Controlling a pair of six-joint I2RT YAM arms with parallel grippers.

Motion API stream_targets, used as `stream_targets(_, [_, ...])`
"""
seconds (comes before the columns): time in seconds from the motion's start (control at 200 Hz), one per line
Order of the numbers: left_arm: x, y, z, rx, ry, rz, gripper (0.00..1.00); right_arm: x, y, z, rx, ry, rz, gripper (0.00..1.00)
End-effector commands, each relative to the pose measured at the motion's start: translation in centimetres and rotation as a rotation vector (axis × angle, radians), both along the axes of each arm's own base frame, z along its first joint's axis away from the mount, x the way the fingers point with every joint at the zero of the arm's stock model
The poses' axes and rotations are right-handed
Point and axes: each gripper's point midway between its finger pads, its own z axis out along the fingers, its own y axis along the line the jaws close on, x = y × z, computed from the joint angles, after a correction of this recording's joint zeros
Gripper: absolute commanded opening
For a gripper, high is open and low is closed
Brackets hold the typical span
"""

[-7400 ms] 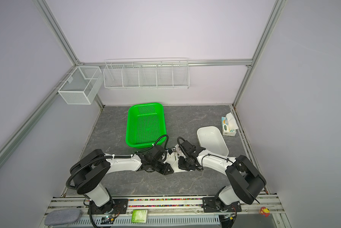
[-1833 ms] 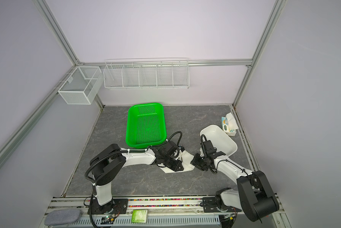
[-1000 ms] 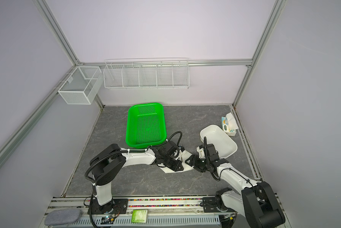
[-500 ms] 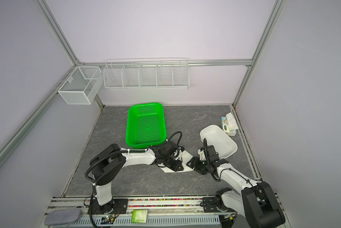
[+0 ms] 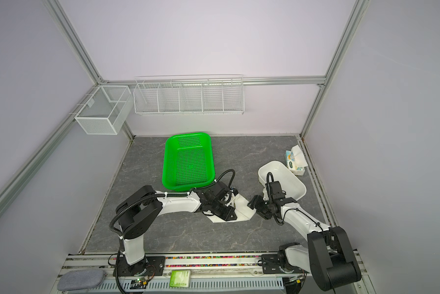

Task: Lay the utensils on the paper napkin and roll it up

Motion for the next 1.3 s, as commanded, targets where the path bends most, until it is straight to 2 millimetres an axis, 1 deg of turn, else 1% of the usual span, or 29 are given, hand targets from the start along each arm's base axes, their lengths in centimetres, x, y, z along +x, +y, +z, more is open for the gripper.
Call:
stream_targets(0.0, [-0.1, 0.0, -0.1, 0.003, -0.013, -0.010, 0.09, -0.5, 0.5, -1.0, 0.042, 0.034, -0.001, 0.63])
stream_targets(0.06, [-0.1, 0.0, -0.1, 0.004, -0.013, -0.011, 0.09, -0.3, 1.3, -0.7, 0.092, 0.017, 0.018, 0.62])
stream_targets(0.21, [0.0, 0.1, 0.0, 0.009, -0.018, -0.010, 0.09, -0.5, 2.4, 0.0, 0.136, -0.036, 0.075, 0.62])
stream_targets(0.305, [0.0, 0.2, 0.0, 0.010, -0.021, -0.004, 0.09, -1.2, 3.8, 0.8, 0.203, -0.070, 0.145, 0.62])
stream_targets(0.445, [0.0, 0.1, -0.1, 0.009, -0.020, -0.003, 0.09, -2.8, 5.1, 1.0, 0.241, -0.072, 0.225, 0.63])
stream_targets(0.805, [-0.1, 0.2, -0.1, 0.007, -0.020, -0.004, 0.09, -4.4, 5.9, 1.4, 0.291, -0.077, 0.236, 0.63])
stream_targets(0.885, [-0.1, 0.2, -0.2, 0.008, -0.021, -0.003, 0.09, -4.8, 5.8, 1.1, 0.287, -0.063, 0.228, 0.63])
stream_targets(0.98, [-0.1, 0.1, -0.2, 0.006, -0.017, -0.004, 0.09, -5.2, 5.2, 0.5, 0.253, -0.048, 0.209, 0.63])
stream_targets(1.035, [-0.1, 0.2, -0.3, 0.007, -0.017, -0.003, 0.09, -5.1, 4.7, 0.2, 0.222, -0.052, 0.193, 0.63])
stream_targets(1.105, [-0.1, 0.2, -0.3, 0.008, -0.017, -0.004, 0.09, -4.5, 4.1, 0.1, 0.183, -0.070, 0.162, 0.62])
stream_targets(1.17, [-0.1, 0.2, -0.3, 0.008, -0.018, -0.004, 0.09, -3.7, 4.1, 0.4, 0.177, -0.086, 0.146, 0.61])
stream_targets(1.295, [-0.1, 0.2, -0.3, 0.009, -0.017, -0.005, 0.09, -1.8, 4.6, 0.9, 0.187, -0.087, 0.139, 0.58])
